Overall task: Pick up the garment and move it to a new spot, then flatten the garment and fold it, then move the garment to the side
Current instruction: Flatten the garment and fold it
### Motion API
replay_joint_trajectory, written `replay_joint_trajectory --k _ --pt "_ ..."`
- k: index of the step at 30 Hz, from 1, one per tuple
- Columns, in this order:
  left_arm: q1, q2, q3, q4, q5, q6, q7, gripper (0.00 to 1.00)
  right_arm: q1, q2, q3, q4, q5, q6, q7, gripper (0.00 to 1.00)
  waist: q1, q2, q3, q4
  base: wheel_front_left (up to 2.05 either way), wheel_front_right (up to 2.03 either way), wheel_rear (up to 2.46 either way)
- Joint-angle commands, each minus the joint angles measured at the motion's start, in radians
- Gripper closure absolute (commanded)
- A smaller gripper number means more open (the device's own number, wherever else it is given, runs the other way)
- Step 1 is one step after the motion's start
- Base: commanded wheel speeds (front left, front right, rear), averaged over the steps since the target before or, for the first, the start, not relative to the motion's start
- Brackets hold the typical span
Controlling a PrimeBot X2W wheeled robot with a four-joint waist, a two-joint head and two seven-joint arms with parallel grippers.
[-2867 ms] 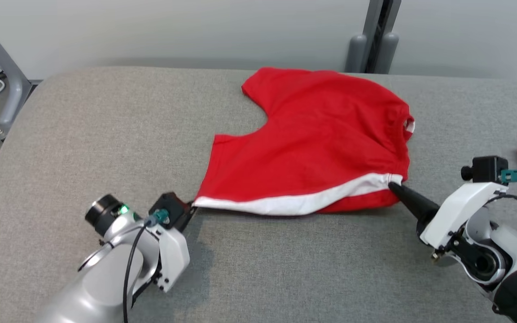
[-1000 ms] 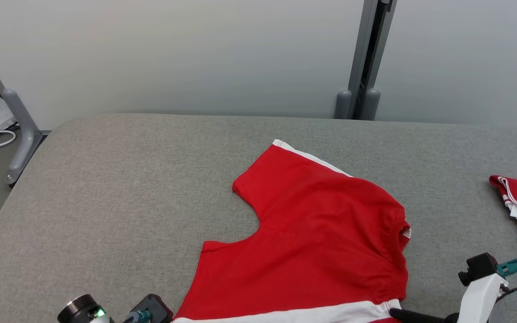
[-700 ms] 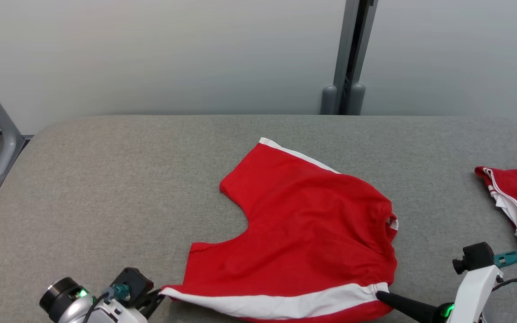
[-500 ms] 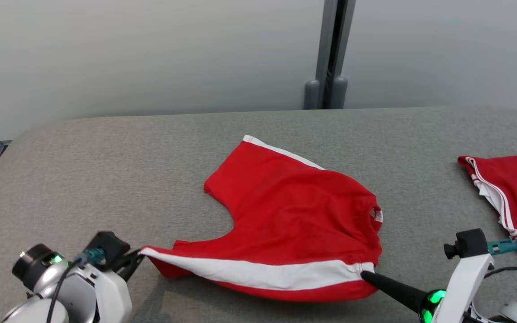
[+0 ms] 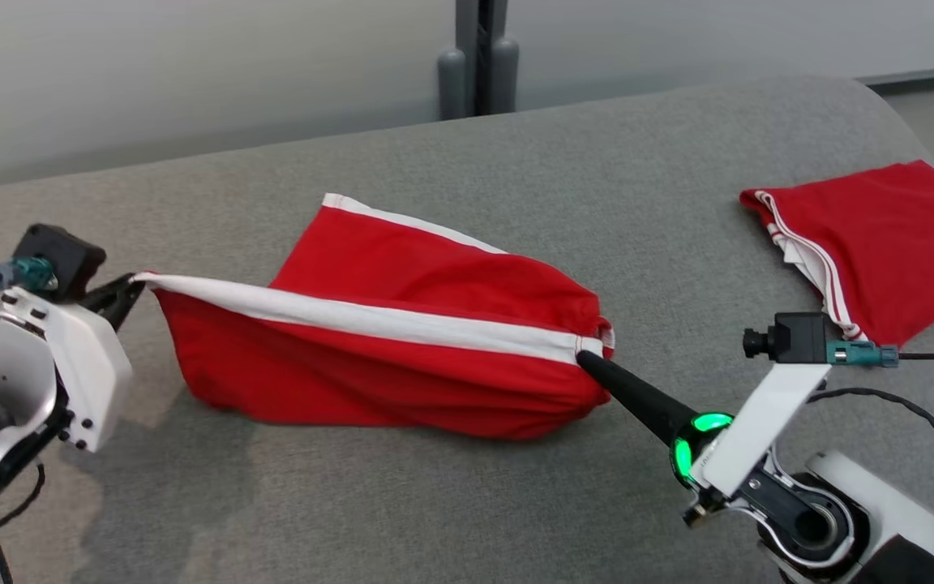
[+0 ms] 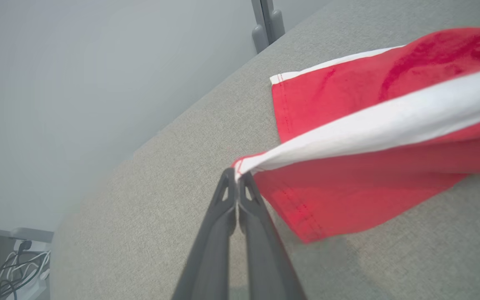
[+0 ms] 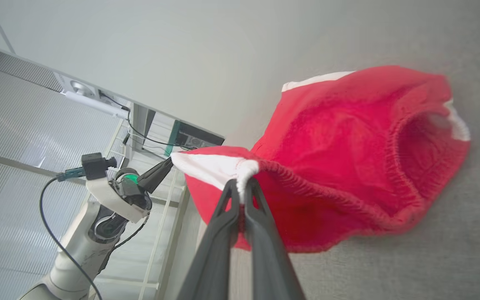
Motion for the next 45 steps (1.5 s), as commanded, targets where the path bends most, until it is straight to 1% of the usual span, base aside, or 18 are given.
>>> replay_joint_trajectory --k 1,6,11,17,21,25,28,32,33,38,45 --pt "-0.034 0.006 0.006 0.019 0.006 -0.009 0.012 1.00 -0.025 0.020 -0.004 0.022 -0.016 0.001 -0.014 1.00 0.0000 0.0000 0.065 -0.065 0.00 0.00 0.00" --pt "-0.156 0.015 -0.015 0.097 0.087 -0.051 0.046 1.00 -0.105 0.114 -0.006 0.114 -0.058 0.000 -0.036 1.00 0.0000 0.0000 0.132 -0.123 0.00 0.00 0.00" --pt "-0.264 -0.020 -0.040 0.188 0.145 -0.099 0.065 1.00 -0.187 0.193 -0.006 0.202 -0.082 0.001 -0.029 1.00 0.0000 0.0000 0.191 -0.170 0.00 0.00 0.00" --pt "-0.347 -0.066 -0.074 0.297 0.191 -0.133 0.058 1.00 -0.240 0.269 -0.019 0.278 -0.094 0.001 -0.054 1.00 0.0000 0.0000 0.236 -0.210 0.00 0.00 0.00" --pt "-0.387 -0.096 -0.094 0.358 0.213 -0.147 0.046 1.00 -0.254 0.294 -0.026 0.302 -0.106 0.000 -0.076 1.00 0.0000 0.0000 0.259 -0.234 0.00 0.00 0.00" --pt "-0.422 -0.115 -0.116 0.412 0.231 -0.158 0.047 1.00 -0.259 0.323 -0.042 0.325 -0.091 0.001 -0.092 1.00 0.0000 0.0000 0.279 -0.257 0.00 0.00 0.00" --pt "-0.435 -0.118 -0.122 0.438 0.237 -0.162 0.038 1.00 -0.262 0.341 -0.040 0.334 -0.094 0.001 -0.093 1.00 0.0000 0.0000 0.285 -0.271 0.00 0.00 0.00" --pt "-0.459 -0.138 -0.131 0.488 0.254 -0.163 0.023 1.00 -0.269 0.367 -0.035 0.343 -0.104 0.001 -0.102 1.00 0.0000 0.0000 0.302 -0.287 0.00 0.00 0.00" --pt "-0.471 -0.150 -0.136 0.513 0.258 -0.162 0.014 1.00 -0.271 0.373 -0.036 0.345 -0.106 0.000 -0.107 1.00 0.0000 0.0000 0.306 -0.294 0.00 0.00 0.00" --pt "-0.496 -0.169 -0.144 0.581 0.270 -0.160 0.001 1.00 -0.278 0.386 -0.049 0.350 -0.110 0.000 -0.129 1.00 0.0000 0.0000 0.318 -0.304 0.00 0.00 0.00" --pt "-0.524 -0.194 -0.152 0.645 0.278 -0.158 -0.045 1.00 -0.282 0.396 -0.052 0.368 -0.121 0.000 -0.147 1.00 0.0000 0.0000 0.331 -0.309 0.00 0.00 0.00"
